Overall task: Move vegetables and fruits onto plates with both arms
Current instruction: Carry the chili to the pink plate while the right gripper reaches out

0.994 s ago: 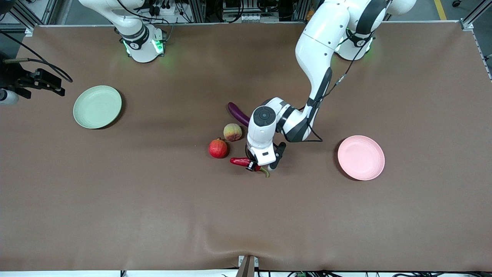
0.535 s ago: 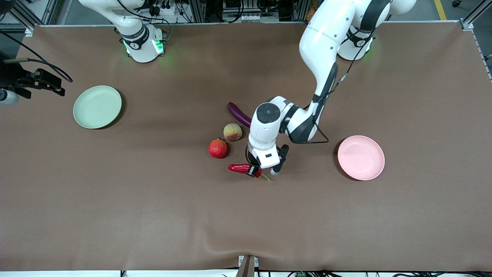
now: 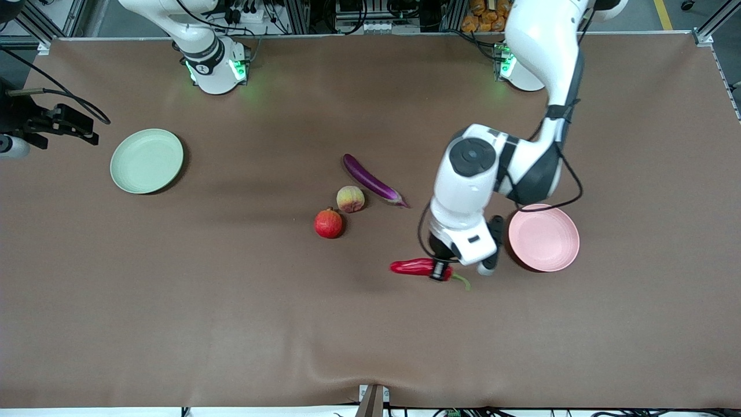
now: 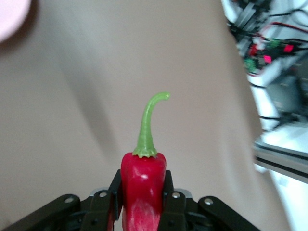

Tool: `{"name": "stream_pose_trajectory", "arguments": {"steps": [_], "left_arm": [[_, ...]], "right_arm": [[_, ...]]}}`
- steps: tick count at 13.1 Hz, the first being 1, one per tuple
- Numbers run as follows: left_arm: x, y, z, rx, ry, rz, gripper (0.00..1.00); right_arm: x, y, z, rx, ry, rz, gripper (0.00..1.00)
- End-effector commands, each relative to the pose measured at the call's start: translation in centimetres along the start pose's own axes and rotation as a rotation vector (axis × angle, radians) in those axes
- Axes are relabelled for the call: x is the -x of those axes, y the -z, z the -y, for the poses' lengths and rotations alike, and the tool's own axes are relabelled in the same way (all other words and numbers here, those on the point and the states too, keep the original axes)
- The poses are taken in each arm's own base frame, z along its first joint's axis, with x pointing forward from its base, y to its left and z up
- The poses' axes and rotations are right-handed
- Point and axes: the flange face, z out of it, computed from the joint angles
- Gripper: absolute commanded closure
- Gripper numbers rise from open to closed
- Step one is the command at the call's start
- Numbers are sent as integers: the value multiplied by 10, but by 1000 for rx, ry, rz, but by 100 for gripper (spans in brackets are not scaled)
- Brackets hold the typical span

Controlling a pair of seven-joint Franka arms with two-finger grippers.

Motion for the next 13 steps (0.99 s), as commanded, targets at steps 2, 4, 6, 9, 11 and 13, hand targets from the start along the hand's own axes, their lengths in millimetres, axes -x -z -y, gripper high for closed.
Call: {"name": "stream_pose_trajectory", "arguments": {"steps": [2,4,6,9,11,13], "left_arm": [[-64,-31,25,-184,-139,-16,100],[-126,-42,45,-237,-174,0,100],[-170,-46,91,-310,-190,29,100],[-224,-63,153,-335,-211,57,100],[-246,-75,174,-343,-184,58,100],[-274,-88,193,-375,-139,60,100]], "right_arm": [[-51,-52,7,20,35,83,0],[-70,-74,8,12,37,117,0],[-81,-92,34,6,64,140,0],[-102,-116,68,-69,-107,117,0],[-114,-134,97,-127,-201,106,0],[-123,-154,137,-134,-267,115,0]]}}
